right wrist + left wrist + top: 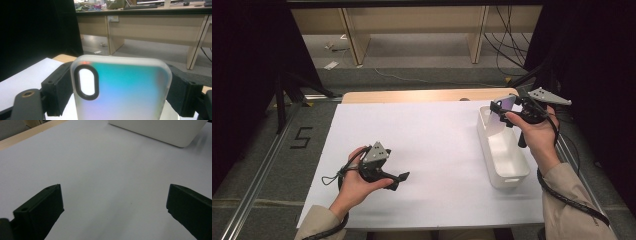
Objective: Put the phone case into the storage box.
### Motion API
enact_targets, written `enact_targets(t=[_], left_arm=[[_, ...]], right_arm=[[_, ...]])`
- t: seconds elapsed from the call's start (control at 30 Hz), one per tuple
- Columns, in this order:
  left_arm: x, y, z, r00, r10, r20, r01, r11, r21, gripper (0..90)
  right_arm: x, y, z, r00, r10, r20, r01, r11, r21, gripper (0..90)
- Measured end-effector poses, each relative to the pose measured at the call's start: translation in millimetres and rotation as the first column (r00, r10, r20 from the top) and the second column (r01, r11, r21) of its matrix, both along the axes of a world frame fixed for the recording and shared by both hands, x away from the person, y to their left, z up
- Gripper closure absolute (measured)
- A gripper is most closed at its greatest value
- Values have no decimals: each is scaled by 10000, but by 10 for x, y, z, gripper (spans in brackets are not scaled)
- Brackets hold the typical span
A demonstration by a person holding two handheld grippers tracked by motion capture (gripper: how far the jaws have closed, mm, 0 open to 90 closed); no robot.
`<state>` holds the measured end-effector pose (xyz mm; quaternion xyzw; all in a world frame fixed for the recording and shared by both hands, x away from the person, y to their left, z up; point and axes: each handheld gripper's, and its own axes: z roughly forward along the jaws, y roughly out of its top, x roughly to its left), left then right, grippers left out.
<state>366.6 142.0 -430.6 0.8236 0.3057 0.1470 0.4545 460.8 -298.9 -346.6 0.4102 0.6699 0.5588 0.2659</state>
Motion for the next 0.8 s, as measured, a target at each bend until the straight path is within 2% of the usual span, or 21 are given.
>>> enact_targets(t=[0.8], left_arm=[[0, 1, 1, 10000, 2, 4, -2, 10000, -6, 6]], right_arm=[[7, -51, 4, 9998, -166, -54, 166, 9999, 17, 187]])
